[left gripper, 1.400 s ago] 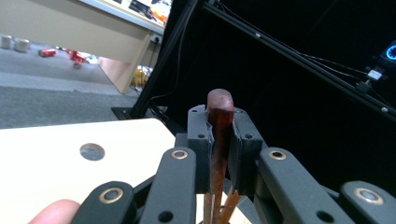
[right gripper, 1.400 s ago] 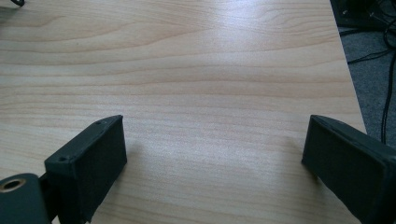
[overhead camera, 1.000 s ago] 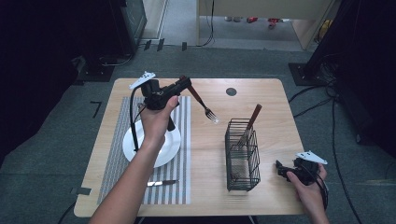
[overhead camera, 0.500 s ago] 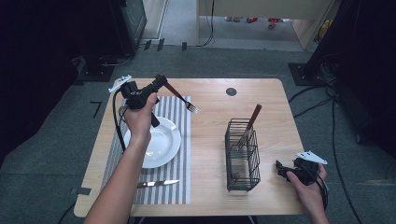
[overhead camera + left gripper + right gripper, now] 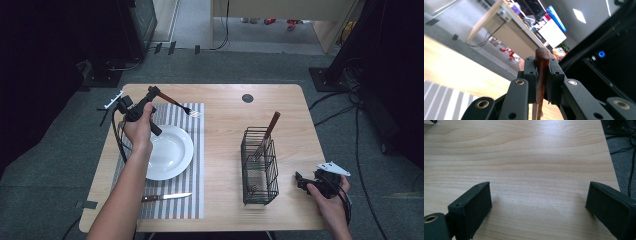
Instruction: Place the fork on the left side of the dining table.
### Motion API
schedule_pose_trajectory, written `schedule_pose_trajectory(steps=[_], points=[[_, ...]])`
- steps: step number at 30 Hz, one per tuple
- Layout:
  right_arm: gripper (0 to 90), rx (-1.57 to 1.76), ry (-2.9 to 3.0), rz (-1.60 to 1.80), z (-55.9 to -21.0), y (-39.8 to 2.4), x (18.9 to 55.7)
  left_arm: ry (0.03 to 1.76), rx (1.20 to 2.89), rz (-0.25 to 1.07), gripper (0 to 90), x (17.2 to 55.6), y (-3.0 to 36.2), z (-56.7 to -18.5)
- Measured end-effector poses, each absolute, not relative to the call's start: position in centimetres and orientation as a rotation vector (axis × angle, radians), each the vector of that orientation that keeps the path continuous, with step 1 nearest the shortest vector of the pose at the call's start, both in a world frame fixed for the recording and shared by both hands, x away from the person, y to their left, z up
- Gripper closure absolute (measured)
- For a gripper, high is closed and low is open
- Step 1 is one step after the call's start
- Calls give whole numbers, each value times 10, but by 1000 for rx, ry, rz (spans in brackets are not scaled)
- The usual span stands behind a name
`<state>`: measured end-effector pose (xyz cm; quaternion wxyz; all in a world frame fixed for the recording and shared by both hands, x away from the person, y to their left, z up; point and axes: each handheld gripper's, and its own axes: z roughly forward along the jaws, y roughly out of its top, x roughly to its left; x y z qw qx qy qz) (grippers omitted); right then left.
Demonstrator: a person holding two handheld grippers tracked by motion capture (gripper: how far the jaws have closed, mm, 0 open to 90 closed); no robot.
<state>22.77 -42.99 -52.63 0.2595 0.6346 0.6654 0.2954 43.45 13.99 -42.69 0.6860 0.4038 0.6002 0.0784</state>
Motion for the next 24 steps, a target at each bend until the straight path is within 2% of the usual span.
schedule_pose_trajectory(steps=[5,11,17,24], points=[[58,1720,1803,800,-526,-430,228,1404,871,190,818,441,151,-446],[58,1719,1803,800,-526,-430,228,1485,734,118,816,444,159,-470],[58,1719,1803,801,-526,-430,228,1565,609,127,817,445,164,-490],[58,1720,1803,801,-526,-430,228,1610,603,167,810,447,167,-497]])
